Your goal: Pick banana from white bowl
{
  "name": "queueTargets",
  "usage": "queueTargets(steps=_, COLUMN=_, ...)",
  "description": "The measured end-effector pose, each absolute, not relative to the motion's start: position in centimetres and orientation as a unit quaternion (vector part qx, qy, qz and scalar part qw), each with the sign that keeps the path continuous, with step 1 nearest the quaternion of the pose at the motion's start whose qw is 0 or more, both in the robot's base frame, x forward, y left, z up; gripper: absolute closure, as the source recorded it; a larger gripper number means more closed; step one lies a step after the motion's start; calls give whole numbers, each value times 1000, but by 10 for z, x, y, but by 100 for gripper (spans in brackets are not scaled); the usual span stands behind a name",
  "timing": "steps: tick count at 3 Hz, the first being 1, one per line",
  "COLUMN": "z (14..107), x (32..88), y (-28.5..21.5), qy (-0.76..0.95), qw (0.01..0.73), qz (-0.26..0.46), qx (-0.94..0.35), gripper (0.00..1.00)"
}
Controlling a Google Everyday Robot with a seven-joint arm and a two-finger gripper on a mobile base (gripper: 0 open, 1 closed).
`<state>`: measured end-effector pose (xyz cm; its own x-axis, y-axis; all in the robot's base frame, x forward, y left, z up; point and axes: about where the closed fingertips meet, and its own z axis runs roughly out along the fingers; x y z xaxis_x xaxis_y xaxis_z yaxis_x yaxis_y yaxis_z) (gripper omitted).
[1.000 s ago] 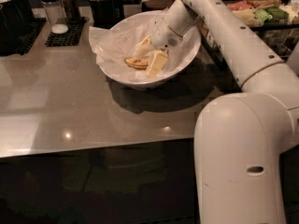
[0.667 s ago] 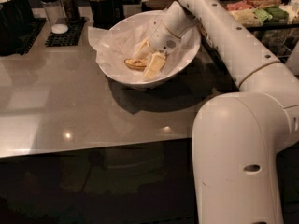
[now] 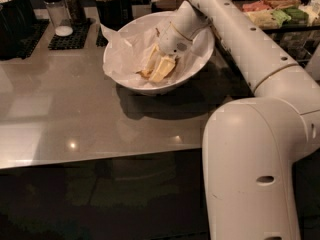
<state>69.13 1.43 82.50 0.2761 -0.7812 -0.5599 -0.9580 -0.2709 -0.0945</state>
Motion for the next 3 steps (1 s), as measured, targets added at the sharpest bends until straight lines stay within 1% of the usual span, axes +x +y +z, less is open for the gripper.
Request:
queueTargets(steps=1, z=824, x=690, y=14, qy=565, qw=207, qz=203, qx=-772, gripper=100)
queueTargets(steps=2, z=824, x=688, y=13, qy=565, qw=196, qz=196, qx=-777, gripper=100)
queueTargets(steps=3, z=837, x=682, y=13, qy=570, qw=167, qz=161, qx=-788, gripper=100)
